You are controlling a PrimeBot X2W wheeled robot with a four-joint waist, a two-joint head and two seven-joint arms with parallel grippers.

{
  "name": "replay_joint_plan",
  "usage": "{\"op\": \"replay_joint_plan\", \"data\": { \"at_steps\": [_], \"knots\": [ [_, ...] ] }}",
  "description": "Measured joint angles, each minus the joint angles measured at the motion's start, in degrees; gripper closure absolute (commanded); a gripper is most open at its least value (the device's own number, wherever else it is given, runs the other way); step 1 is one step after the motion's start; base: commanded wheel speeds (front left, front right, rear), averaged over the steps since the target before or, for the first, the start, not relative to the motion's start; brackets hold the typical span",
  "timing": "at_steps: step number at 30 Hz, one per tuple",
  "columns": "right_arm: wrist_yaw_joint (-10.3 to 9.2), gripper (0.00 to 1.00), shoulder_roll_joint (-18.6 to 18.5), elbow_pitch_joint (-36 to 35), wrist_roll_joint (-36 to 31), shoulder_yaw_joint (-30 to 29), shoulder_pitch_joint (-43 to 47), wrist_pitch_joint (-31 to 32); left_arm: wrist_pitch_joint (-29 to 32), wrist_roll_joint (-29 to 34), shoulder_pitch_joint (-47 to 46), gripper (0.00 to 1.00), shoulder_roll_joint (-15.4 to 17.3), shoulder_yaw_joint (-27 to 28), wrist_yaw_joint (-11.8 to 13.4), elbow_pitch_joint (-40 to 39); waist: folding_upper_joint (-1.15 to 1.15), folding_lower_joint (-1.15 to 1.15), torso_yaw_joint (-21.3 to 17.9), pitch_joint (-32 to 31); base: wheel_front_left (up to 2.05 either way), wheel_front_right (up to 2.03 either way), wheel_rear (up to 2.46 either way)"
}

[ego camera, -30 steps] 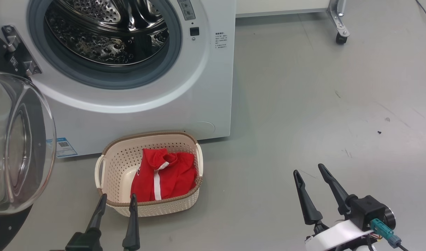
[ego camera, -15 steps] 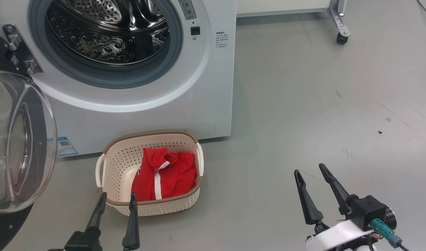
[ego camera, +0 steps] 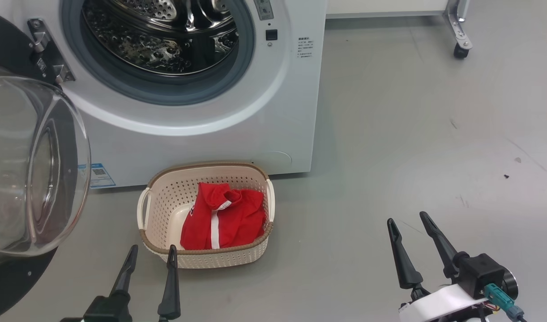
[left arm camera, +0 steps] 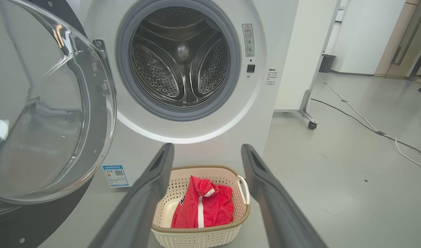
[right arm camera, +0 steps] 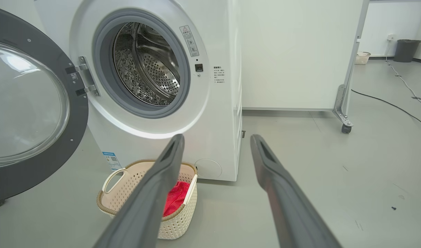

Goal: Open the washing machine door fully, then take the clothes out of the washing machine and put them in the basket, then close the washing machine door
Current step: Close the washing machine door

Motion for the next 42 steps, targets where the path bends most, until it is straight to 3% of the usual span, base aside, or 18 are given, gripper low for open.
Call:
{"op": "replay_joint_plan", "data": {
  "at_steps": [11, 29, 42],
  "knots": [
    [0.00, 0.00, -0.9, -1.0, -0.5, -0.9, 0.0, 0.0, -0.1, -0.2, 0.0, 0.00, 0.0, -0.3, 0.0, -0.1, 0.00, 0.00, 6.0, 1.3, 0.00, 0.00, 0.00],
    [0.07, 0.00, -1.2, -1.2, -1.1, -1.1, 0.0, 0.0, -0.9, -1.2, -0.1, 0.00, 0.0, -0.2, 0.0, 1.0, 0.00, 0.00, 19.7, 1.8, 0.00, 0.00, 0.00],
    [0.12, 0.00, -0.9, -0.7, -1.1, 0.8, 0.9, 0.0, -1.4, -1.7, 0.3, 0.00, 0.0, 1.8, 0.0, 1.4, 0.00, 0.00, 26.0, 0.5, 0.00, 0.00, 0.00]
  ]
}}
